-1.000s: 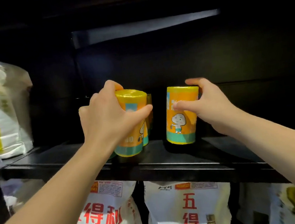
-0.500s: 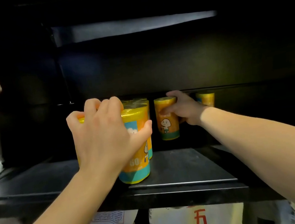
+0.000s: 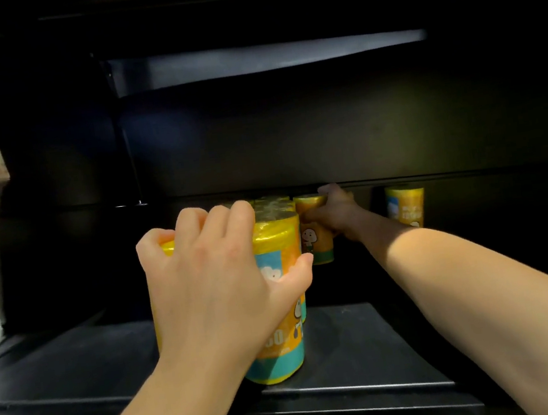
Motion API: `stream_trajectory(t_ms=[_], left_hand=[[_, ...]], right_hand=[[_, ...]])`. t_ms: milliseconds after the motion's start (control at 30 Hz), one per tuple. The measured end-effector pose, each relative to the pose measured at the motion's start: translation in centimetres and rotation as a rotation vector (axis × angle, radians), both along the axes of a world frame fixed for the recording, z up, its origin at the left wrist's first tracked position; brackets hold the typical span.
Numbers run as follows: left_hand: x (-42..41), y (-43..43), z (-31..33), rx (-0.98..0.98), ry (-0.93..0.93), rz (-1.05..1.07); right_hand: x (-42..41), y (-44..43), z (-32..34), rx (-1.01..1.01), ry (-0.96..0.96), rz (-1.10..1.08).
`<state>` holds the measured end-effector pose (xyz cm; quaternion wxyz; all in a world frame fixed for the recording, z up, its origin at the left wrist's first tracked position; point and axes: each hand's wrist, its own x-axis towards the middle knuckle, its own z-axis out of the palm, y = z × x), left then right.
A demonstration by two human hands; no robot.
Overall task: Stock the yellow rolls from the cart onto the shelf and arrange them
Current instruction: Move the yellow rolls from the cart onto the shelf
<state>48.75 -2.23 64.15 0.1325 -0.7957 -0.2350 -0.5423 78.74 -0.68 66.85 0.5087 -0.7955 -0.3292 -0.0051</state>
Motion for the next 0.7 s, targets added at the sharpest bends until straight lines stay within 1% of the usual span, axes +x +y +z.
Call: stream_trajectory(t_ms=[133, 267, 700], left_hand=[[0.1, 0.2, -0.1, 0.017, -0.014, -0.007], [0.1, 0.1, 0.0, 0.015, -0.016, -0.003], [0.2, 0.1, -0.2, 0.008, -0.003, 0.007]], right_hand=[[0.9, 0.2, 0.2, -0.018, 0.000, 0.012], [1.6, -0.2, 0.2, -0.066, -0.073, 0.016], [1.3, -0.8, 0.2, -0.075, -0.084, 0.096]])
